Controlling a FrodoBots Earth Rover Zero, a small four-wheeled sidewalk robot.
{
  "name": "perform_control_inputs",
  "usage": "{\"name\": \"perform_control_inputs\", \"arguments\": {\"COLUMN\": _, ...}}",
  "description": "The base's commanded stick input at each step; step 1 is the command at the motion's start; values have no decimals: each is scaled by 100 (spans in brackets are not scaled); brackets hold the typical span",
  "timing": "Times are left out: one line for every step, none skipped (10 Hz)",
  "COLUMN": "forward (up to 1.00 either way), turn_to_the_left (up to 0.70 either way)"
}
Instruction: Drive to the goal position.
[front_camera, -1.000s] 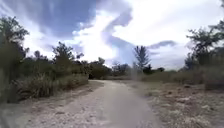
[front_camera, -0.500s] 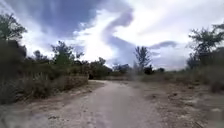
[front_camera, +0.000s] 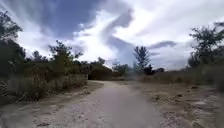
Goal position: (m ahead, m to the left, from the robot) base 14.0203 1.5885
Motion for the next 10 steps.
{"name": "perform_control_inputs", "arguments": {"forward": 45, "turn_to_the_left": 0}}
{"name": "perform_control_inputs", "arguments": {"forward": 45, "turn_to_the_left": 0}}
{"name": "perform_control_inputs", "arguments": {"forward": 45, "turn_to_the_left": 0}}
{"name": "perform_control_inputs", "arguments": {"forward": 45, "turn_to_the_left": 0}}
{"name": "perform_control_inputs", "arguments": {"forward": 45, "turn_to_the_left": 0}}
{"name": "perform_control_inputs", "arguments": {"forward": 45, "turn_to_the_left": 0}}
{"name": "perform_control_inputs", "arguments": {"forward": 45, "turn_to_the_left": 0}}
{"name": "perform_control_inputs", "arguments": {"forward": 45, "turn_to_the_left": 0}}
{"name": "perform_control_inputs", "arguments": {"forward": 45, "turn_to_the_left": 0}}
{"name": "perform_control_inputs", "arguments": {"forward": 45, "turn_to_the_left": 0}}
